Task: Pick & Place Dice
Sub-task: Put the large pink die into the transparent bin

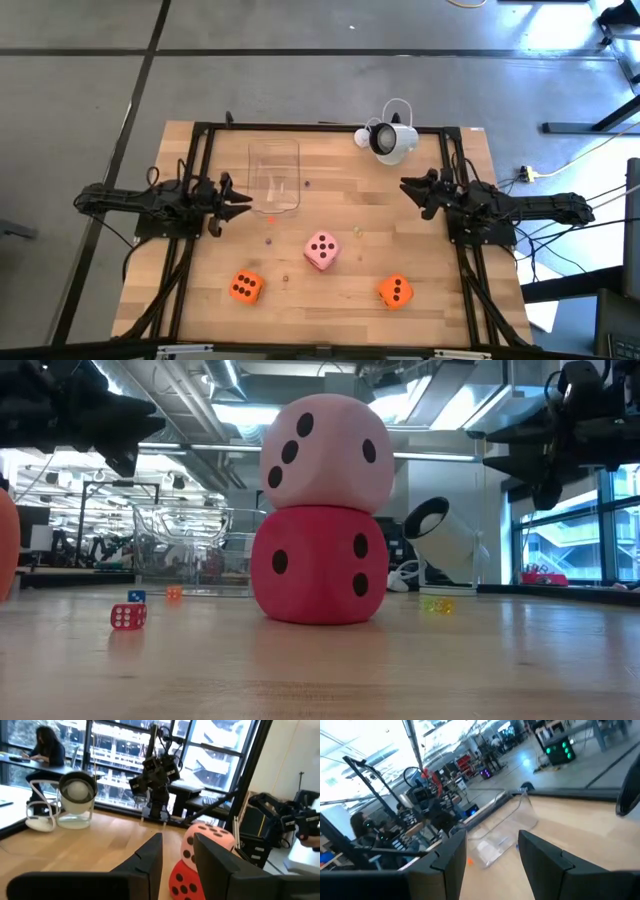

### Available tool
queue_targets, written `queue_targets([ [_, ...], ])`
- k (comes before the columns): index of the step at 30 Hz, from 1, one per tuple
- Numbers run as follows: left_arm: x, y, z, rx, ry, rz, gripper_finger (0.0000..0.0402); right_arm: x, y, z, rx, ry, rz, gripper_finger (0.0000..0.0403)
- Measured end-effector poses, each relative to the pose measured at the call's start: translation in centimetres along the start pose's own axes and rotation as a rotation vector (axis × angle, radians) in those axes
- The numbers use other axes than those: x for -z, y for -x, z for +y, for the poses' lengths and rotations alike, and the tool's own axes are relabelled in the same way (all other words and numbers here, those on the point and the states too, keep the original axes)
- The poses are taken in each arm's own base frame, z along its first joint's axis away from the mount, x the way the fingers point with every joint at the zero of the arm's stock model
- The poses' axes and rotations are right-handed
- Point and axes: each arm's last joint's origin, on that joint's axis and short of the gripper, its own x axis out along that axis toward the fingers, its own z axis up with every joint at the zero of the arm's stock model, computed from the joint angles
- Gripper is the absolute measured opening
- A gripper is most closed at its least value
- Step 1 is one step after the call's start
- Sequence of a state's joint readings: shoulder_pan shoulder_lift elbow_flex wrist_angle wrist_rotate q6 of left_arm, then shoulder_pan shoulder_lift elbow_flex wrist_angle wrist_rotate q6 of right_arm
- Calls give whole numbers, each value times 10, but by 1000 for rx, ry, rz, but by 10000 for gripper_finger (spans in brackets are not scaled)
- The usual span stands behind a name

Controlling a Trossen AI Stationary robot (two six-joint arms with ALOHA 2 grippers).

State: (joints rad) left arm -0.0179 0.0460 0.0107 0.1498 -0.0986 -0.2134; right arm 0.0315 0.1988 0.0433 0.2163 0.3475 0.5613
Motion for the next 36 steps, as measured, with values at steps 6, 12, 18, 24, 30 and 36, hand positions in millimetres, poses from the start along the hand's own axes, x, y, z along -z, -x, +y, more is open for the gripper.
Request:
queue_targets([
  [6,-5,0,0,-37,-14,-26,143,-7,1,6,-99,68,-52,180],
  [12,-6,0,0,-35,-6,-37,190,-12,2,13,-222,79,-76,180],
  [18,-9,0,-1,-25,6,-58,214,-18,3,18,-310,64,-123,180],
  [24,-20,-2,-5,41,-13,-154,213,-30,-3,29,-338,66,-129,180],
  [30,-19,-11,-6,49,-6,-146,212,-43,-22,47,-356,148,-64,180],
  [36,-10,-23,-5,47,16,-49,207,-44,-52,62,-352,221,65,180],
])
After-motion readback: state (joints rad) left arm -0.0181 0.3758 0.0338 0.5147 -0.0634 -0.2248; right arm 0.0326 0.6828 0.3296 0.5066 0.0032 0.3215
